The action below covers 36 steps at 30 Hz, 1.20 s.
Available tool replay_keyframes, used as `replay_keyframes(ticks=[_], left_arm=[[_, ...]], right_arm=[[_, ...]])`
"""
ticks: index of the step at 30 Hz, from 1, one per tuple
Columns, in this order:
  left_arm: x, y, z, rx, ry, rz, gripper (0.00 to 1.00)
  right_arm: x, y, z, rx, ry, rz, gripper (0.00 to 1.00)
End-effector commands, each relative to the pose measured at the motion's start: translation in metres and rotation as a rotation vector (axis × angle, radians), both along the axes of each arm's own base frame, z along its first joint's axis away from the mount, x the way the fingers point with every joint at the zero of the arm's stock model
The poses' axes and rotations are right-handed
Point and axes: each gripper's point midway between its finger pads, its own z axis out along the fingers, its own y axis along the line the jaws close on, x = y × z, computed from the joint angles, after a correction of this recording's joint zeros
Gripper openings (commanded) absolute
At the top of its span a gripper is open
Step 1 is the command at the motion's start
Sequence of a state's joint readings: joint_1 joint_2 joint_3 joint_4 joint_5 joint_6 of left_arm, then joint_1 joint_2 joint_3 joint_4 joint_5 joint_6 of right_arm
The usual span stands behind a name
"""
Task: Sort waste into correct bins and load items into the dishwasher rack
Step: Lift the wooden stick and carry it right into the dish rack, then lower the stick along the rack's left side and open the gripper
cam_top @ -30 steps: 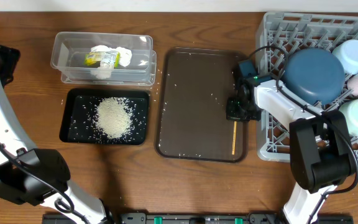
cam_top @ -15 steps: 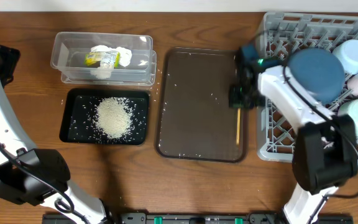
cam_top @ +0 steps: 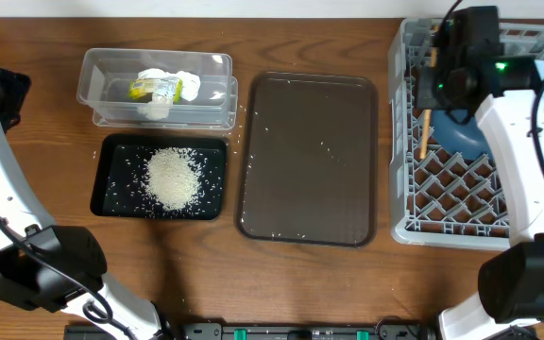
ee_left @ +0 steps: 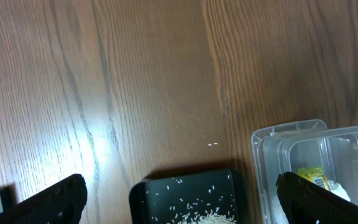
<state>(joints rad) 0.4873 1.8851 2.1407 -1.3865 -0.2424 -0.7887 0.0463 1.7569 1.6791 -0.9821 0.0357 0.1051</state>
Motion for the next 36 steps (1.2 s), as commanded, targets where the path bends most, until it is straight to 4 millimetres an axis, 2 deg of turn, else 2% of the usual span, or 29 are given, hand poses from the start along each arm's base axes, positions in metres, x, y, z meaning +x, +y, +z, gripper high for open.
replay_keyframes(ticks=[1,6,13,16,18,20,21,25,26,28,32,36], left_arm=[[-0.001,0.002,-0.001,0.007,0.010,0.007,1.00],[-0.001,0.002,-0.001,0.007,0.010,0.007,1.00],[-0.001,0.002,-0.001,0.007,0.010,0.007,1.00],[-0.001,0.002,-0.001,0.007,0.010,0.007,1.00],[-0.001,0.002,-0.001,0.007,0.010,0.007,1.00],[-0.001,0.002,-0.001,0.007,0.010,0.007,1.00],[-0.001,0.002,-0.001,0.007,0.010,0.007,1.00],[-0.001,0.002,-0.001,0.008,0.010,0.007,1.00],[-0.001,0.002,-0.001,0.007,0.010,0.007,1.00],[-0.001,0.002,-0.001,0.007,0.010,0.007,1.00],[-0.001,0.002,-0.001,0.007,0.010,0.007,1.00],[-0.001,0.002,-0.001,0.007,0.010,0.007,1.00]], right_arm=[[0.008,-0.023,-0.002,-0.041,-0.012,-0.001,0.01],[0.022,-0.034,-0.007,-0.032,-0.040,-0.023,0.02],[0.035,-0.017,-0.034,0.054,-0.008,0.022,0.03],[0.036,-0.018,-0.046,0.055,0.019,0.014,0.07],[0.036,-0.017,-0.052,0.054,0.033,0.014,0.17],[0.035,-0.016,-0.054,0.055,0.041,0.017,0.42],[0.034,-0.015,-0.055,0.060,0.045,0.011,0.49],[0.032,-0.013,-0.055,0.085,0.054,-0.029,0.63],[0.031,-0.013,-0.054,0.093,0.055,-0.044,0.70],[0.028,-0.013,-0.050,0.109,0.060,-0.076,0.77],[0.013,-0.012,-0.029,0.131,0.053,-0.106,0.76],[-0.016,-0.008,0.009,0.145,0.029,-0.122,0.72]])
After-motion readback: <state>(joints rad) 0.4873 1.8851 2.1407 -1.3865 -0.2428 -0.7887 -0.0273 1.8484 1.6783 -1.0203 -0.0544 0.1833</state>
